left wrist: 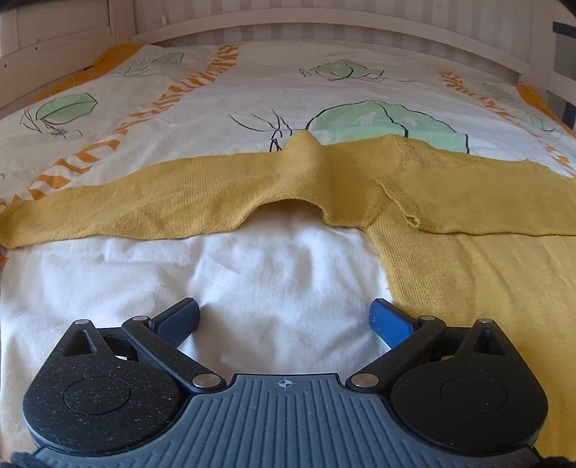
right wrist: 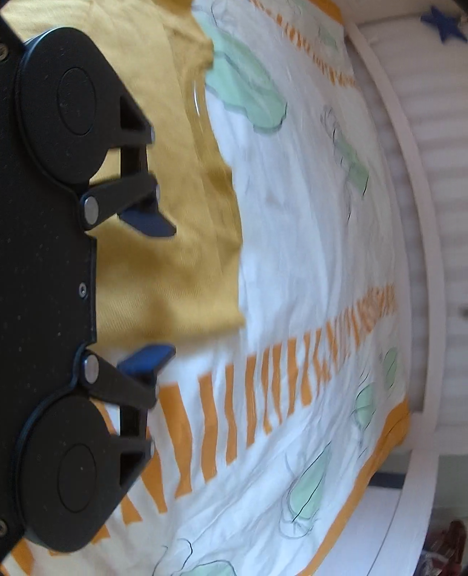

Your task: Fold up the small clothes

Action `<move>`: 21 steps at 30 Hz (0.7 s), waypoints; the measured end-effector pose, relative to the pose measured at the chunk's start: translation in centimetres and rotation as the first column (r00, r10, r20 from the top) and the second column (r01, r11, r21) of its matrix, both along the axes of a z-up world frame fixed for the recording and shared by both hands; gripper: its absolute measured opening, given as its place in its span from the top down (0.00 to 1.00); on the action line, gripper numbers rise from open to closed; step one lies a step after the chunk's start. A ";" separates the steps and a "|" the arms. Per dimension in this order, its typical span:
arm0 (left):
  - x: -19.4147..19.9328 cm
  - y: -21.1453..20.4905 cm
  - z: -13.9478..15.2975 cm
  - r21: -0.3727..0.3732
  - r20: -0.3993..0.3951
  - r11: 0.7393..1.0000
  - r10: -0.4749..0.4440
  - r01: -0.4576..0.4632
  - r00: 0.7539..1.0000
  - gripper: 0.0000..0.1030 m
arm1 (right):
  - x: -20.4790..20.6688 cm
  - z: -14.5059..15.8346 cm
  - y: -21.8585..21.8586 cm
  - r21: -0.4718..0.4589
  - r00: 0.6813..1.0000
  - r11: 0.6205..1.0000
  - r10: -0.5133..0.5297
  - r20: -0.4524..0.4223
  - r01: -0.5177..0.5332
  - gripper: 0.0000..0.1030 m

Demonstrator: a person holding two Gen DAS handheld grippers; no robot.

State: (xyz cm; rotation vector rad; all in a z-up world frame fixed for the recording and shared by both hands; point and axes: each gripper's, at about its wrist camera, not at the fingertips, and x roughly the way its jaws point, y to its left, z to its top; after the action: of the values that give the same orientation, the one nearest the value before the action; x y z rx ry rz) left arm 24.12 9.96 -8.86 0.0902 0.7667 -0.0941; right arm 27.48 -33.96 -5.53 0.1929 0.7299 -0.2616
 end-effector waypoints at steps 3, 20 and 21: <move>0.0 0.0 0.0 -0.002 0.006 1.000 0.001 -0.001 1.000 0.00 | 0.7 -0.6 -1.0 -0.006 0.999 1.000 -0.018 -0.041 0.018 0.58; 0.0 0.0 -0.1 0.000 0.014 1.000 0.003 -0.003 1.000 0.00 | -3.9 -1.9 -0.3 -0.094 0.998 0.995 0.021 -0.058 -0.026 0.38; -0.1 0.0 -0.2 -0.001 0.017 1.000 0.003 -0.003 1.000 0.00 | -4.6 -2.3 -0.7 -0.086 0.999 0.996 0.005 -0.039 -0.009 0.36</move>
State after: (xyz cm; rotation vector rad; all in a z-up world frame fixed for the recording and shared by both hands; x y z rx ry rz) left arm 24.06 9.96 -9.04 0.0887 0.7501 -0.0904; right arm 22.83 -34.62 -7.82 0.1031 0.7563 -0.2902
